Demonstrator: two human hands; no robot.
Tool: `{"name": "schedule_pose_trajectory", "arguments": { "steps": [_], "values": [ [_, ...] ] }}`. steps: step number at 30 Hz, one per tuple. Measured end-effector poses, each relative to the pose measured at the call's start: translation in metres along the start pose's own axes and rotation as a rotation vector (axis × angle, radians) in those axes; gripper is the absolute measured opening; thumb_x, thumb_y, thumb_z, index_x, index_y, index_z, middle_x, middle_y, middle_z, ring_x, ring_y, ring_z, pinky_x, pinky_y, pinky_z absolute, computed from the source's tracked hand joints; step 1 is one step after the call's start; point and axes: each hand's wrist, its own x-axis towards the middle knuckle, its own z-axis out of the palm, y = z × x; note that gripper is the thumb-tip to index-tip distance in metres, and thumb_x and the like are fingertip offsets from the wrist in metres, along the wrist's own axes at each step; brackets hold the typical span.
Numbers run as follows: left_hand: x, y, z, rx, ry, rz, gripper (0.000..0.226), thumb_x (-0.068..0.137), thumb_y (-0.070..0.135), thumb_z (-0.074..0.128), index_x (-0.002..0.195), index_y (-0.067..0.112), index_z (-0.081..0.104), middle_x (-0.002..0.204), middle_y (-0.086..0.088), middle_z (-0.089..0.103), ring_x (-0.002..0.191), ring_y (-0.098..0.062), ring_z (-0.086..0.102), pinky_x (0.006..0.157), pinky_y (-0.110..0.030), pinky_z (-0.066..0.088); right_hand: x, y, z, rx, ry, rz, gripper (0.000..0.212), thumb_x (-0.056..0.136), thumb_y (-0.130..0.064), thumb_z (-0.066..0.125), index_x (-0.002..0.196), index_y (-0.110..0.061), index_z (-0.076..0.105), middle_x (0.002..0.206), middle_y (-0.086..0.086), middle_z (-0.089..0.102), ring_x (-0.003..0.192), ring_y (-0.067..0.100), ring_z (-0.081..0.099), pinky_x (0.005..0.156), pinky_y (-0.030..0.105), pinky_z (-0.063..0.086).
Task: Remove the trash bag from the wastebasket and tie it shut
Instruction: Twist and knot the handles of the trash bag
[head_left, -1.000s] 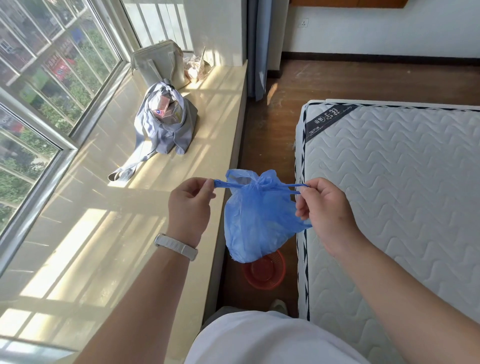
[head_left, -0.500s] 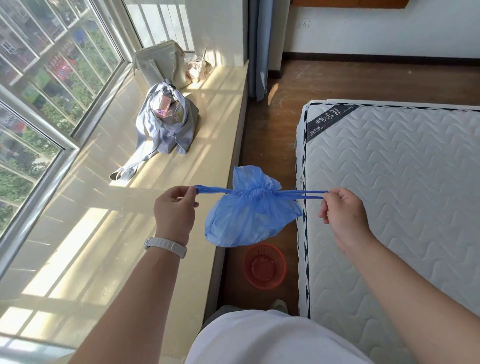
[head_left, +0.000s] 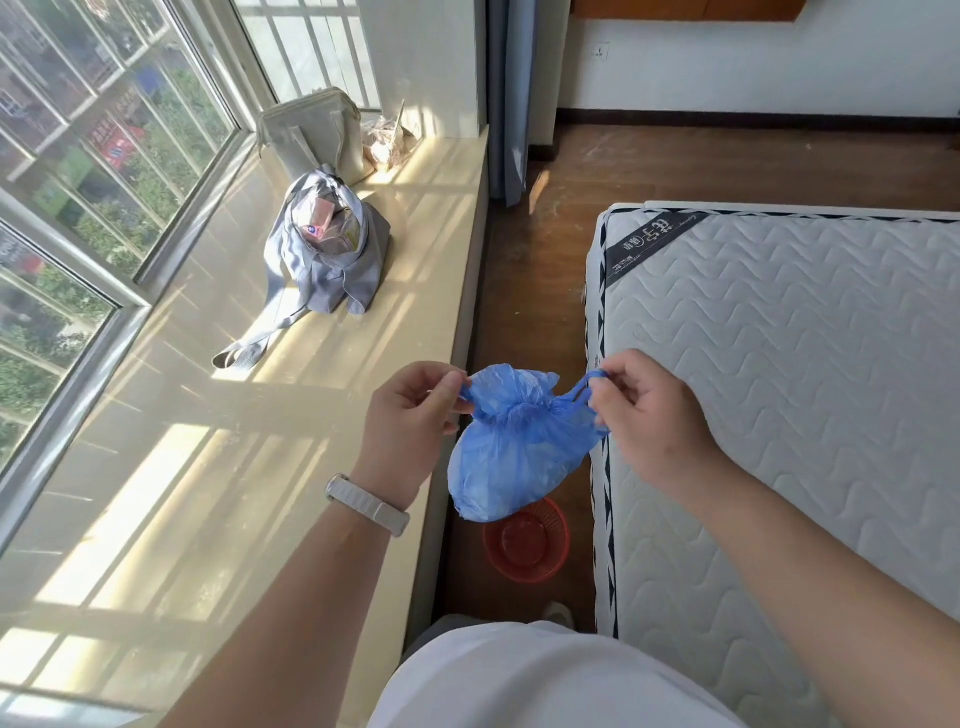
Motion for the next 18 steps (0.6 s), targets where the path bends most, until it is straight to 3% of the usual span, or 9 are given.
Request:
{"name": "schedule_pose_trajectory", "arguments": {
  "steps": [5,9,14,18],
  "values": [
    [-0.005,0.011,0.014,-0.083,-0.068,0.039,0.015,0.090,0.004,0.060,0.080,0.012,0.069,0.080,-0.010,0.071,0.070,-0.015,0.066,0.066,-0.028,0.055,0.005,-0.031,0.015,-0.075,-0.130,-0.187,0.011,0.089,-0.020,0.058,0.081,-0.028,0.057,0.066,-0.011,0.057,0.063,0.009,0.054,0.060,0.029,0.048],
    [-0.006,0.015,0.014,-0.142,-0.111,0.016,0.019,0.081,-0.002,0.065,0.092,0.012,0.070,0.088,-0.012,0.073,0.079,-0.019,0.069,0.079,-0.035,0.057,0.007,-0.042,0.021,-0.148,-0.209,-0.222,0.010,0.088,-0.014,0.059,0.083,-0.023,0.059,0.065,-0.008,0.057,0.063,0.010,0.052,0.060,0.030,0.046],
    [-0.009,0.019,0.018,-0.094,-0.111,0.021,0.010,0.079,0.001,0.070,0.079,0.011,0.070,0.073,0.001,0.071,0.067,-0.011,0.063,0.067,-0.029,0.050,0.007,-0.044,0.025,-0.096,-0.172,-0.236,0.007,0.088,-0.014,0.059,0.086,-0.019,0.064,0.074,-0.006,0.060,0.069,0.012,0.056,0.063,0.032,0.049],
    [-0.010,0.020,0.016,-0.062,-0.114,0.057,0.007,0.078,0.016,0.068,0.074,0.021,0.071,0.073,-0.001,0.069,0.071,-0.014,0.061,0.069,-0.034,0.050,0.005,-0.044,0.029,-0.070,-0.134,-0.262,0.006,0.087,-0.013,0.061,0.087,-0.017,0.066,0.081,-0.004,0.060,0.073,0.015,0.058,0.066,0.037,0.050]
  ]
}}
